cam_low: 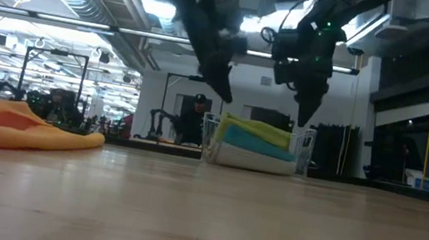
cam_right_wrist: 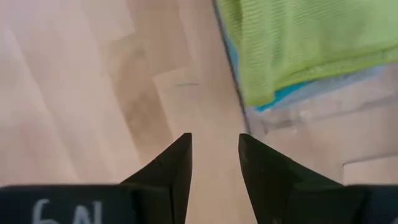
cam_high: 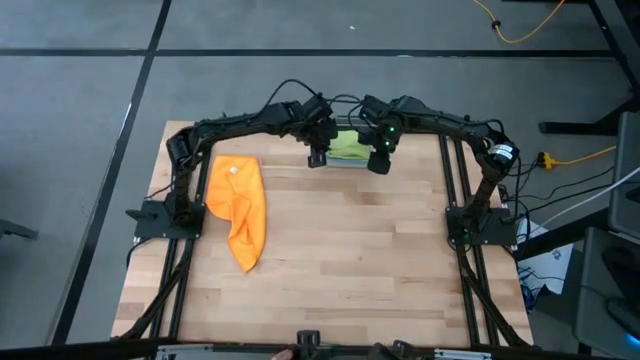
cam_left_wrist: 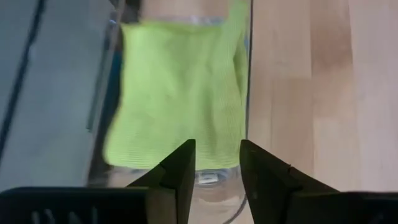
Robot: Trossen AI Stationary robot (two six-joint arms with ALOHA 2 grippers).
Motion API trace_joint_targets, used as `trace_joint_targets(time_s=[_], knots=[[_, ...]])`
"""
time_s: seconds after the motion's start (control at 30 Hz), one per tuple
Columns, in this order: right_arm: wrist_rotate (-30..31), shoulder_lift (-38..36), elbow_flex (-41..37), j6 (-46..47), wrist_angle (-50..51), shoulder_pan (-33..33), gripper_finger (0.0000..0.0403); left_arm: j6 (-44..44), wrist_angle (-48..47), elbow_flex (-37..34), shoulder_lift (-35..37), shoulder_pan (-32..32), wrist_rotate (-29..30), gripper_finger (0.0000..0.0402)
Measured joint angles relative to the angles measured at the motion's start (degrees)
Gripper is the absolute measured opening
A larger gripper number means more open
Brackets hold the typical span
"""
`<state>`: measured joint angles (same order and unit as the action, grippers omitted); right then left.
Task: Fold microfiber towels
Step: Put the green microfiber towel into the transparent bin, then fold the orange microfiber towel
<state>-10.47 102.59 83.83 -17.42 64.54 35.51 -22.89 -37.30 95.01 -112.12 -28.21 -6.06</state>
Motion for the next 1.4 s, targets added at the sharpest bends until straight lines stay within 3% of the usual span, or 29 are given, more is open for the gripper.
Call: trace_joint_targets(time_s=[0.13,0.27,0.47,0.57,0.67,0.83,1.07,1.2,1.4], knots=[[-0.2,-0.2,2.8,2.4,4.0,-1.2,0.0134,0.8,-4.1,2.7,4.0,1.3,3.2,0.0117],[-1.2,-2.1,3.6,4.5,6.2,-3.6,0.0134,4.7,-15.6,4.8,9.2,2.5,4.0,0.0116],[-2.3,-5.6,3.0,7.2,6.9,-9.5,0.0135,9.3,-36.7,4.6,14.5,3.6,-1.2,0.0109],[-2.3,-6.5,3.0,8.4,6.5,-13.2,0.0135,9.5,-44.5,1.6,16.7,4.5,-4.5,0.0107],[-2.3,-6.8,3.0,8.1,6.5,-16.7,0.0135,11.0,-45.5,-5.4,20.0,5.4,-5.7,0.0106],[-2.3,-6.8,3.0,8.2,5.9,-21.1,0.0135,15.3,-36.6,-22.3,28.3,7.1,-7.2,0.0106],[-2.2,-6.8,3.0,8.3,4.3,-25.6,0.0135,36.5,-21.8,-46.3,37.6,12.9,-5.8,0.0106],[-2.2,-6.8,3.0,8.3,3.7,-27.4,0.0135,45.5,-9.8,-56.9,36.8,17.2,-3.9,0.0104],[-2.1,-6.8,2.9,9.7,3.3,-29.1,0.0135,57.1,25.0,-62.8,29.1,24.5,-2.3,0.0097]])
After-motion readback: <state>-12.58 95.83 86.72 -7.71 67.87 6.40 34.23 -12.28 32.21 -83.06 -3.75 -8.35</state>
